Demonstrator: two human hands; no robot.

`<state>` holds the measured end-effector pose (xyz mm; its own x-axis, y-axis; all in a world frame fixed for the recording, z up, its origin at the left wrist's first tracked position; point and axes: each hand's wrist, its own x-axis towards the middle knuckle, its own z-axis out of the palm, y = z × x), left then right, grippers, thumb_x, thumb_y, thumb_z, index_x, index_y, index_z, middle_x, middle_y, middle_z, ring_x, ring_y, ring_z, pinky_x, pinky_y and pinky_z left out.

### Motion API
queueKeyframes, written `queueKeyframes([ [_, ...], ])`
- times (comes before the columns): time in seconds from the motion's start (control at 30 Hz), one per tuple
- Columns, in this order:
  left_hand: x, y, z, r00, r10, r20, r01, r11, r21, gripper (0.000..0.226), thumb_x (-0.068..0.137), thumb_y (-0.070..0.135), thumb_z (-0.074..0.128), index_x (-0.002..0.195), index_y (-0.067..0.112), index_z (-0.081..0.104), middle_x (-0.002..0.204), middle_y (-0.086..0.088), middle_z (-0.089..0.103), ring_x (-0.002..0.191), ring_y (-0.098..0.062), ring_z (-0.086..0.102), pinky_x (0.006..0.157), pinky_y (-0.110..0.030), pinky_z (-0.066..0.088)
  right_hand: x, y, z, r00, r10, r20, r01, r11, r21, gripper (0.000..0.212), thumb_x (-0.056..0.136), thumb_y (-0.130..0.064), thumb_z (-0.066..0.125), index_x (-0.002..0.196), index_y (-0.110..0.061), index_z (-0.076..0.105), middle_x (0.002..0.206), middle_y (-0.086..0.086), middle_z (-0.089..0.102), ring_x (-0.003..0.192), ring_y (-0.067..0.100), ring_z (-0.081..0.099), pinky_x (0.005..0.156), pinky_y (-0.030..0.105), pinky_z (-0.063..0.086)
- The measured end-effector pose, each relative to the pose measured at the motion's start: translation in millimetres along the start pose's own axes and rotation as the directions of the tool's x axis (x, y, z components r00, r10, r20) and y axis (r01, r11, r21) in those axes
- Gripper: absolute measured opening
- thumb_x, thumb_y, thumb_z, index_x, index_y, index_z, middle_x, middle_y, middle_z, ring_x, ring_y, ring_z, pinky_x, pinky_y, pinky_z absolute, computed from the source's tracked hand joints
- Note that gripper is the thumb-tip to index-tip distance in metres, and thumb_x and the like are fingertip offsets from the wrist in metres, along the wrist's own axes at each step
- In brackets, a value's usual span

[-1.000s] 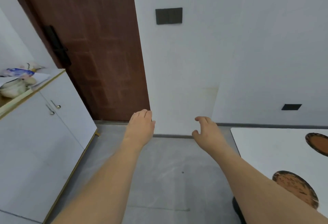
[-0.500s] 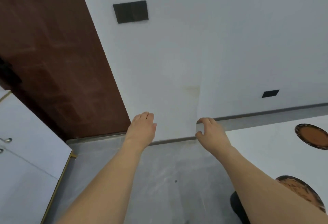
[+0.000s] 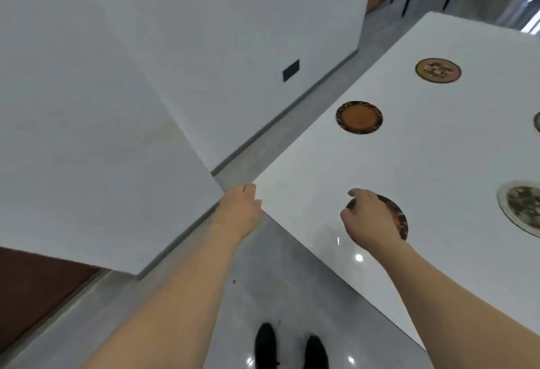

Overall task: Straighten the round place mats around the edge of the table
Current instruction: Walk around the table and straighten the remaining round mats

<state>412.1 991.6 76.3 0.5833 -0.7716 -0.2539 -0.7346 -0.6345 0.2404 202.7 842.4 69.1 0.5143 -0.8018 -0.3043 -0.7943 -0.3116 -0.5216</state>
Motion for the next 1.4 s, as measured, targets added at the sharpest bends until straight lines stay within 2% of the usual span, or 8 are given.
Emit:
queueKeyframes([
  [0.07,23.0,33.3,22.6,0.997,0.037,0.07,-0.035,0.999,-0.024,0.039,0.098,0.024,0.04,0.133,0.005,0.044,0.134,-0.016,0.05,0.119,-0.034,0.048,0.099,-0.045,0.043,8.1,30.9,-3.0,0.992,0.129,-0.01,-0.127,0.989,0.075,0.029,0.082,-0.02,0.046,0.108,-0.013,0.058,0.108,0.008,0.057,0.099,0.027,0.056,0.082,0.037,0.05],
  [0.27,74.9,109.8,93.7,0.954,-0.03,0.298,0.111,0.96,-0.259,0.041,0.094,0.028,0.042,0.13,0.009,0.049,0.125,-0.008,0.057,0.113,-0.027,0.054,0.085,-0.032,0.042,26.3,114.3,9.7,0.876,0.479,-0.052,-0.423,0.817,0.392,0.04,0.083,-0.022,0.048,0.119,-0.007,0.053,0.117,0.011,0.055,0.095,0.028,0.057,0.08,0.044,0.055],
  [0.33,85.6,127.4,115.6,0.933,-0.06,0.355,0.194,0.914,-0.355,0.023,0.09,0.028,0.045,0.097,0.011,0.057,0.094,-0.004,0.057,0.089,-0.024,0.055,0.07,-0.029,0.037,32.9,133.7,18.2,0.811,0.585,-0.014,-0.51,0.719,0.473,0.04,0.084,-0.021,0.047,0.121,-0.006,0.051,0.115,0.011,0.052,0.091,0.028,0.057,0.073,0.039,0.052],
  [0.4,92.6,142.5,132.7,0.925,-0.08,0.372,0.241,0.879,-0.411,0.023,0.087,0.026,0.049,0.069,0.015,0.041,0.067,0.0,0.039,0.065,-0.02,0.04,0.059,-0.029,0.03,40.0,147.6,27.6,0.772,0.636,0.004,-0.552,0.667,0.501,0.017,0.083,-0.018,0.045,0.094,-0.007,0.053,0.09,0.008,0.051,0.067,0.022,0.051,0.055,0.031,0.043],
  [0.67,101.9,156.0,166.7,0.935,-0.177,0.309,0.299,0.862,-0.409,0.04,0.083,0.022,0.056,0.047,0.019,0.039,0.049,0.0,0.043,0.048,-0.02,0.042,0.054,-0.029,0.039,62.1,160.4,42.7,0.807,0.587,-0.063,-0.529,0.767,0.363,0.014,0.078,-0.002,0.044,0.064,-0.006,0.046,0.05,0.002,0.038,0.041,0.017,0.034,0.04,0.021,0.024],
  [1.03,78.5,126.1,168.0,0.949,-0.149,0.277,0.256,0.877,-0.406,0.026,0.085,0.022,0.059,0.062,0.014,0.054,0.065,-0.002,0.062,0.061,-0.019,0.058,0.055,-0.027,0.045,44.9,156.7,49.0,0.809,0.586,0.047,-0.571,0.764,0.302,0.015,0.076,-0.002,0.049,0.062,-0.005,0.049,0.05,0.003,0.04,0.043,0.019,0.036,0.043,0.023,0.029],
  [1.17,65.7,121.5,172.6,0.949,-0.164,0.269,0.266,0.874,-0.407,0.019,0.086,0.025,0.059,0.071,0.014,0.062,0.071,0.002,0.066,0.068,-0.015,0.062,0.058,-0.026,0.046,34.6,158.2,54.1,0.798,0.601,0.043,-0.584,0.753,0.303,0.02,0.08,-0.003,0.051,0.072,0.006,0.066,0.061,0.01,0.055,0.05,0.022,0.046,0.047,0.024,0.035],
  [1.4,51.7,117.5,172.9,0.945,-0.171,0.279,0.275,0.878,-0.393,0.024,0.086,0.021,0.059,0.063,0.014,0.055,0.064,-0.001,0.062,0.059,-0.019,0.055,0.055,-0.026,0.045,21.5,158.2,59.6,0.806,0.591,0.032,-0.574,0.766,0.29,0.021,0.086,-0.004,0.051,0.078,0.004,0.068,0.065,0.011,0.057,0.053,0.021,0.049,0.048,0.024,0.038],
])
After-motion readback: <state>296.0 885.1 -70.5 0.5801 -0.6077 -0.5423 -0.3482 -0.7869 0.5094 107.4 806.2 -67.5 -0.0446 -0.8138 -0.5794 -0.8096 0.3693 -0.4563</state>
